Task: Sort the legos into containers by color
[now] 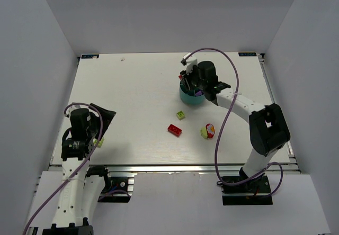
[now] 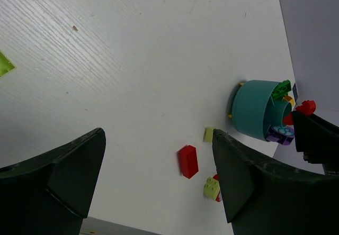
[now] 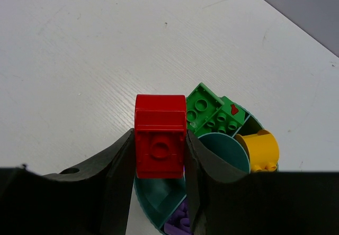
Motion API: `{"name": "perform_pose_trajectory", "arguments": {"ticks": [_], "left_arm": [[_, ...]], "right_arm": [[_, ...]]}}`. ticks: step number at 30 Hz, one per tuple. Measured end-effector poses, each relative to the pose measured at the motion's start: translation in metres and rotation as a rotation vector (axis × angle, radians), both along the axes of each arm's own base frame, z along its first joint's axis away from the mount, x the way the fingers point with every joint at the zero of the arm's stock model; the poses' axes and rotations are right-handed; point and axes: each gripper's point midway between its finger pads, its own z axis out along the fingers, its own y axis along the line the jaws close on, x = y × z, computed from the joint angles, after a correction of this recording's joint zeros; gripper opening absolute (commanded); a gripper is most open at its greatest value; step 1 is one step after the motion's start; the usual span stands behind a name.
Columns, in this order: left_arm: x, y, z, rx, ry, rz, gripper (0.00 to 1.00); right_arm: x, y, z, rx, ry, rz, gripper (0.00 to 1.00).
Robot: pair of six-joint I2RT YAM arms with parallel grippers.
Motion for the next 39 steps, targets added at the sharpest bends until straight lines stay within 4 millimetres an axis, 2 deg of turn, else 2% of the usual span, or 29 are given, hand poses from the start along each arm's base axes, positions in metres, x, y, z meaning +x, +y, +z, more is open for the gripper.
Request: {"name": "perform_pose_trajectory", "arguments": {"ticks": [17,26,32,36,39], "left_arm": [[-0.001,-0.001,-0.005,-0.003,0.012,-0.003,0.9],[-0.001,-0.001,-0.005,-0.002,0.011,-0.003,0.9],[-0.001,-0.001,-0.005,-0.002,0.011,-0.003,0.91],[-0.001,-0.001,-0.005,-0.002,0.011,-0.003,0.9],[-0.001,-0.001,-0.005,-0.002,0.011,-0.004,0.91]], "right_arm": [[0.003,-0.002,-0.019,-0.033,0.019,0.003,0.02],[0.002,-0.008,-0.029,-0.048,0.034,-0.003,0.1],[0.001,-0.01,-0.033,-0.057,0.038,0.0,0.18],[0.001,-0.01,-0.033,-0.059,0.034,0.002,0.34],[0.002,-0.01,-0.034,-0.06,0.033,0.002,0.41]]}}
